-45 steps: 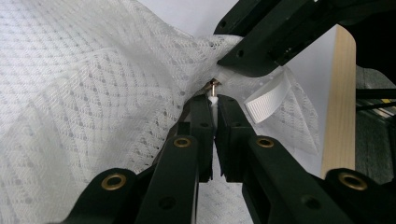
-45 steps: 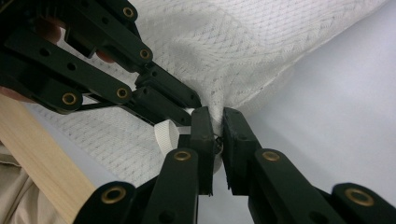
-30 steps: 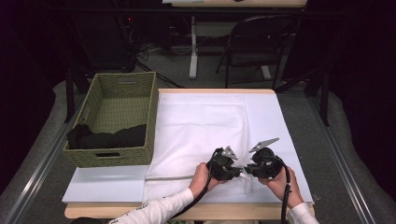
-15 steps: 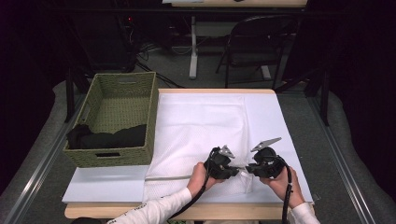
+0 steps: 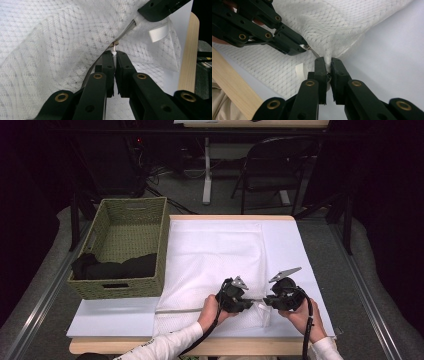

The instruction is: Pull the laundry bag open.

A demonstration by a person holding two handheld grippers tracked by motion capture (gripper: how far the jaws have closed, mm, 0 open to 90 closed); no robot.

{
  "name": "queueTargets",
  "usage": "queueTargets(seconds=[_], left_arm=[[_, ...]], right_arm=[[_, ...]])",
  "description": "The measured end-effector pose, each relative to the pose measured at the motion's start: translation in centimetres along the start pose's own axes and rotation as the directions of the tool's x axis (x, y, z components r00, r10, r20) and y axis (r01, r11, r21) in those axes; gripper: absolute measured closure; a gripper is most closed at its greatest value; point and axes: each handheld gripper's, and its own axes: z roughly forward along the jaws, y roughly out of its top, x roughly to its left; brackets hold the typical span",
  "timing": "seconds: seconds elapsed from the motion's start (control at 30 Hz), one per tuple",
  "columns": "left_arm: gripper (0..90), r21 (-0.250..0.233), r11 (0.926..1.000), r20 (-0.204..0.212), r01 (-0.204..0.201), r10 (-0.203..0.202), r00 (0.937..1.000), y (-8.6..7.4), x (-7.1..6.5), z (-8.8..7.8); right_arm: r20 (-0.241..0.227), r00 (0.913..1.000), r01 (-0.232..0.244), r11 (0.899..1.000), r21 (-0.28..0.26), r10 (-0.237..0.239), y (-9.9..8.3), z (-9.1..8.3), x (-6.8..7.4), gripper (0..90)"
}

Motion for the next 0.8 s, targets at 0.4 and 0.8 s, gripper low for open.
queueTargets(seconds=[0.4, 0.8], left_arm=[[86.3, 0.010, 0.9999, -0.025, 0.010, -0.010, 0.9996, -0.65, -0.04, -0.60], [86.3, 0.023, 0.9996, -0.037, 0.014, -0.013, 0.9992, -1.00, 0.03, -0.58]], right_arm=[[-0.001, 0.9999, -0.012, 1.000, 0.004, 0.012, -0.09, 0.00, 0.01, 84.8], [0.007, 1.0000, 0.000, 1.000, 0.019, 0.000, -0.14, 0.08, -0.05, 84.8]])
